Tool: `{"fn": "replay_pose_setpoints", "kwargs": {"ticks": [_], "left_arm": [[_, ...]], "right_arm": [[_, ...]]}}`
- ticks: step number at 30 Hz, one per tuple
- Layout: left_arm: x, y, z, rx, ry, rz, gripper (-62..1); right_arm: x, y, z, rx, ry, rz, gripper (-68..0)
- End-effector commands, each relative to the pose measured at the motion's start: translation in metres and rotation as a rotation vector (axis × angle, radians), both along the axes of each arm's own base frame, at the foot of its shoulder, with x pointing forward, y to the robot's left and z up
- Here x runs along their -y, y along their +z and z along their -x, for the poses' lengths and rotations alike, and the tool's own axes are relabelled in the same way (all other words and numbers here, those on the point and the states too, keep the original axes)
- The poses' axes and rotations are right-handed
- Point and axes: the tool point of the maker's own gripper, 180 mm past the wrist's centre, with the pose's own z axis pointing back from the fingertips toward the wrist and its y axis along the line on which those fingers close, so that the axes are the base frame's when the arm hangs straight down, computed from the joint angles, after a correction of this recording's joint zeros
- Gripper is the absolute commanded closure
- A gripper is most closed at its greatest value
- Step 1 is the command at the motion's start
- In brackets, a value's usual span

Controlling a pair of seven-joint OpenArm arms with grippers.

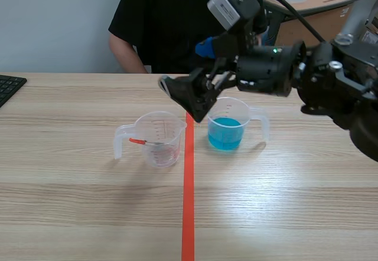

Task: Do the redox reaction experiment.
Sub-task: 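Return to the home posture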

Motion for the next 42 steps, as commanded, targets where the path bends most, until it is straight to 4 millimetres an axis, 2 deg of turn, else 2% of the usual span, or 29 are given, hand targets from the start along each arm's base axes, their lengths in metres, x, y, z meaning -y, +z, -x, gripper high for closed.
{"fn": "replay_pose_setpoints", "kwargs": {"ticks": [1,5,10,15,22,30,42], "left_arm": [[0.011,0.016,-0.014,0.063,-0.032,0.015,-62.3],[0.034,0.045,-0.034,0.147,-0.101,0.022,-62.3],[0.062,0.078,-0.05,0.241,-0.19,0.04,-62.3],[0.081,0.097,-0.06,0.262,-0.256,0.077,-62.3],[0.102,0.104,-0.063,0.239,-0.347,0.138,-62.3],[0.105,0.112,-0.067,0.269,-0.354,0.157,-62.3],[0.095,0.112,-0.064,0.292,-0.27,0.206,-62.3]], "right_arm": [[0.013,0.008,0.004,0.028,-0.022,-0.029,-67.9],[0.041,0.012,0.025,0.057,-0.067,-0.073,-67.9],[0.069,0.023,0.057,0.083,-0.087,-0.078,-67.9],[0.087,0.033,0.084,0.099,-0.083,-0.063,-67.9],[0.089,0.048,0.112,0.091,-0.043,-0.015,-67.9],[0.075,0.058,0.134,0.071,-0.009,0.018,-67.9],[0.076,0.047,0.13,0.027,-0.079,0.064,-67.9]]}}
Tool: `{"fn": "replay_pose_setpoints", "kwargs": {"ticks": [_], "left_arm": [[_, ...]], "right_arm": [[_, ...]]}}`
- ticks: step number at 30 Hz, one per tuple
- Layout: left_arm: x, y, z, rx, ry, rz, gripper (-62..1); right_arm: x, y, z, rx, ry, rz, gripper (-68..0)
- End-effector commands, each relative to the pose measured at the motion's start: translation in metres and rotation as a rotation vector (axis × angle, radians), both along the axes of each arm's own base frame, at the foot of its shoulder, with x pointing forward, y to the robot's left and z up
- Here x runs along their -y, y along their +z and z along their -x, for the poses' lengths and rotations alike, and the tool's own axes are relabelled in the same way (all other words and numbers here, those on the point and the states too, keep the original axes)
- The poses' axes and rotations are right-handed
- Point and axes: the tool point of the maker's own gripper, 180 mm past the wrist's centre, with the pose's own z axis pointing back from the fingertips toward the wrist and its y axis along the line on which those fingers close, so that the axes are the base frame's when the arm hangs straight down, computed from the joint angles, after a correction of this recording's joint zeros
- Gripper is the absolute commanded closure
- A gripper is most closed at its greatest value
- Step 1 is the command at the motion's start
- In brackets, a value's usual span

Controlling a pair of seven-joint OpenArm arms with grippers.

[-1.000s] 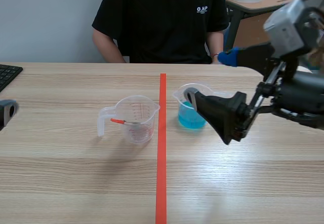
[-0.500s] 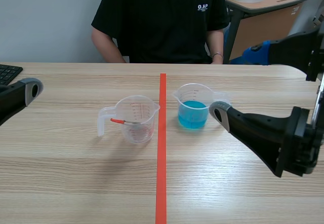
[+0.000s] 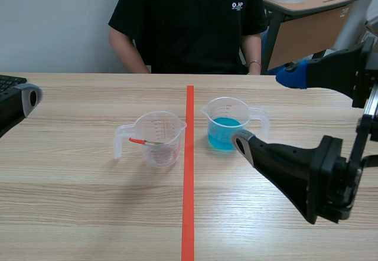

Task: Do the redox reaction experiment.
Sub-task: 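Return to the home posture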

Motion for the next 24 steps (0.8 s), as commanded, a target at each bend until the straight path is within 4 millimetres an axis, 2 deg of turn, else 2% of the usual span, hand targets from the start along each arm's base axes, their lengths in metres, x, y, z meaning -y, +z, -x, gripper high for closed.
{"fn": "replay_pose_setpoints", "kwargs": {"ticks": [1,18,24], "left_arm": [[0.0027,0.0072,-0.0005,0.025,-0.002,0.025,-62.3],[0.003,0.0072,-0.0004,0.025,-0.004,0.024,-62.3],[0.0116,0.006,0.0046,0.011,-0.058,0.032,-62.3]], "right_arm": [[0.0009,0.0062,-0.0037,0.023,0.003,0.001,-67.9],[0.0015,0.004,-0.0037,0.016,0.002,0.011,-67.9],[0.0022,0.0014,-0.0037,0.007,0.0,0.023,-67.9]]}}
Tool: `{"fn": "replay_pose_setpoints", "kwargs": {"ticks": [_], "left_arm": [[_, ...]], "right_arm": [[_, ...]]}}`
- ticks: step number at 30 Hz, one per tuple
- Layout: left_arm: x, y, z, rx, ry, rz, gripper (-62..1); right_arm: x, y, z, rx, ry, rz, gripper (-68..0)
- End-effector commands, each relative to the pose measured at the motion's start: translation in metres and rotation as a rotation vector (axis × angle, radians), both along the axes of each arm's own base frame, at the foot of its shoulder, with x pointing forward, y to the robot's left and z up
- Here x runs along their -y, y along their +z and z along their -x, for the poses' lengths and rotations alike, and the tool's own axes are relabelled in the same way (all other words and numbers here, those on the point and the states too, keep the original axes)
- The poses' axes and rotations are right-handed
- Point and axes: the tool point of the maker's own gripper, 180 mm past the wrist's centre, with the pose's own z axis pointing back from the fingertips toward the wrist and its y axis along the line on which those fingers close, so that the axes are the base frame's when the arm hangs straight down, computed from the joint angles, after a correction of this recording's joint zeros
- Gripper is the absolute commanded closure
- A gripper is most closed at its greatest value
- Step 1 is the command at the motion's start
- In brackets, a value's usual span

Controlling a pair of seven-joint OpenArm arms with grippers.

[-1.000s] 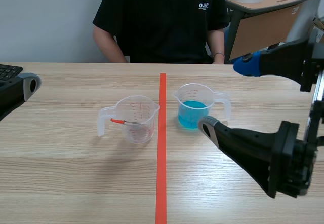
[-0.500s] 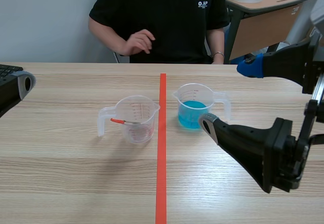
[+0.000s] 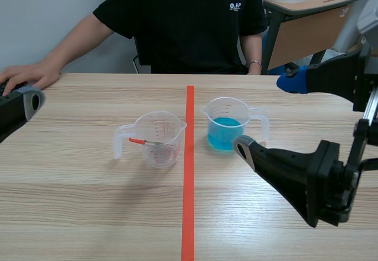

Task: Do the redox reaction experiment.
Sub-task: 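Return to the home posture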

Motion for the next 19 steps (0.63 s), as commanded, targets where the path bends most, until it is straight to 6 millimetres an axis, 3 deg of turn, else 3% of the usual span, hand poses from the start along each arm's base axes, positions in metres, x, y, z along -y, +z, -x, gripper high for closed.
{"fn": "replay_pose_setpoints", "kwargs": {"ticks": [1,19], "left_arm": [[0.0057,0.0073,0.0006,0.021,-0.022,0.023,-62.3],[0.0112,0.0106,0.0037,0.032,-0.056,0.041,-62.3]], "right_arm": [[0.0006,0.0073,-0.0039,0.027,0.004,-0.004,-67.9],[0.0016,0.0035,-0.0037,0.014,0.002,0.014,-67.9]]}}
